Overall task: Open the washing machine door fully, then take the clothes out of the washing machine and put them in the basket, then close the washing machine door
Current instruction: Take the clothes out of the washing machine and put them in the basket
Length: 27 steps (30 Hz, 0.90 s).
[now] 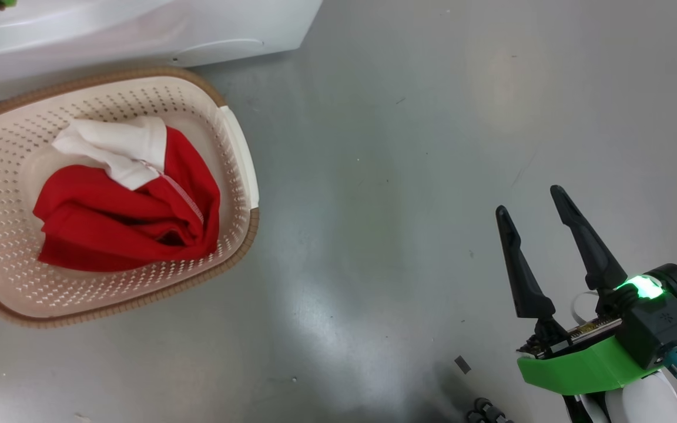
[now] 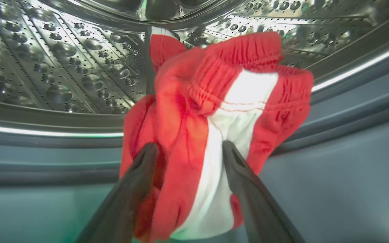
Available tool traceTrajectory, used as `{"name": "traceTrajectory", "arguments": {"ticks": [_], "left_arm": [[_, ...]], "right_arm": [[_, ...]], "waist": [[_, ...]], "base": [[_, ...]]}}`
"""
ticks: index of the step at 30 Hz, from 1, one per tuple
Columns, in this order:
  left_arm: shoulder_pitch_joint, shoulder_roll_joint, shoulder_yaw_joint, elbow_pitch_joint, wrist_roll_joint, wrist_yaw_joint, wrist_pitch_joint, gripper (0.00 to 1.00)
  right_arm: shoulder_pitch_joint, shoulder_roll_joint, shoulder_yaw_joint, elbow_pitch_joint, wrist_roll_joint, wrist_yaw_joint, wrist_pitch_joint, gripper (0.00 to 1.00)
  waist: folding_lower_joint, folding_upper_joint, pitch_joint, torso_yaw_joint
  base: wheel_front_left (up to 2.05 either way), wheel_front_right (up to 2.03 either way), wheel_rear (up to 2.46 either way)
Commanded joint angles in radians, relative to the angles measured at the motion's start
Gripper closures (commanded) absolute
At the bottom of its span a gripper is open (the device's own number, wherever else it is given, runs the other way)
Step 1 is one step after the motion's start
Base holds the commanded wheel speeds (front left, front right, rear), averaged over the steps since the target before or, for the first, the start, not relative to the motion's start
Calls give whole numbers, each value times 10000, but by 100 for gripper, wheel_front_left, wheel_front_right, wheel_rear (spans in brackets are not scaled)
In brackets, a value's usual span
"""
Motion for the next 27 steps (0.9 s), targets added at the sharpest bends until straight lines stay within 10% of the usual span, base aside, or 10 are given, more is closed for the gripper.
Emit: {"name": "traceTrajectory", "arguments": {"ticks": [1, 7, 9, 10, 27], "left_arm": [[-212, 526, -118, -78, 222, 163, 88, 0], [-346, 615, -301, 183, 349, 307, 4, 0], [-389, 596, -337, 229, 340, 276, -31, 91], [-406, 574, -341, 238, 311, 227, -55, 100], [-78, 1071, -1280, -391, 1016, 2, -1426, 100]], "right_arm": [[73, -127, 214, -175, 101, 62, -63, 0], [44, -127, 220, -184, 198, 62, -63, 0], [40, -127, 214, -190, 206, 62, -63, 0], [35, -127, 206, -190, 209, 62, -63, 0], [-34, -127, 217, -42, 293, 62, -63, 0]], "waist": [[0, 0, 66, -47], [0, 0, 159, -42], [0, 0, 182, -5], [0, 0, 187, 17], [0, 0, 217, 444]], "base": [[0, 0, 0], [0, 0, 0], [0, 0, 0], [0, 0, 0], [0, 0, 0]]}}
